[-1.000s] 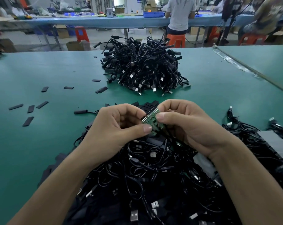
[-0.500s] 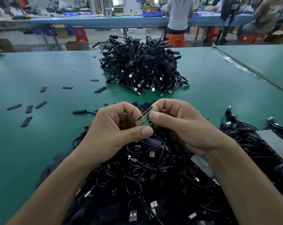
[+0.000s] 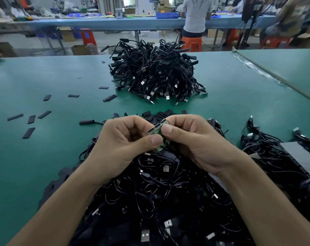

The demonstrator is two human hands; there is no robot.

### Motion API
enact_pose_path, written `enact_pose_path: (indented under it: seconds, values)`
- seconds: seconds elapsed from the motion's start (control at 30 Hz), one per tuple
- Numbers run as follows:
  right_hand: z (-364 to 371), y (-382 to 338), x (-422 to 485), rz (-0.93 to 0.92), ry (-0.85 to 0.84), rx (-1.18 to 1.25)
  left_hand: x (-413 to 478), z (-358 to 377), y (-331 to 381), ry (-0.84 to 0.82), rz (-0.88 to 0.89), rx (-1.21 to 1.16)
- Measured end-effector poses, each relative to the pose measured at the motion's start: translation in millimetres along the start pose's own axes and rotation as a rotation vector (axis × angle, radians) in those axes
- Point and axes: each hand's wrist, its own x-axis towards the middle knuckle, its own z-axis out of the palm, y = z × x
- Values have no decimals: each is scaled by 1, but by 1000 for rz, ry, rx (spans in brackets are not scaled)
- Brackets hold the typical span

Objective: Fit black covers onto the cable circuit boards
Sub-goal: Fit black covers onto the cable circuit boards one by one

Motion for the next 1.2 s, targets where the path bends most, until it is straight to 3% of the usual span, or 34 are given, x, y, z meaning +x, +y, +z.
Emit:
enact_pose_path:
  seconds: [0.13,0.3,0.6,1.07,1.2]
  values:
    - [4,-1,-1,24,-36,84,-1,-2,-2,-24,-23,-44]
    - [5,-1,3,-32,111,-197,1,-5,-4,41,-30,-20]
    - [9,-4,2,-55,91,-223,3,-5,-3,78,-11,24]
    - [32,4,2,40,86,223,1,-5,-1,-3,14,-208]
    - [20,-10,-1,107,33,170,1,-2,3,-16,3,-210]
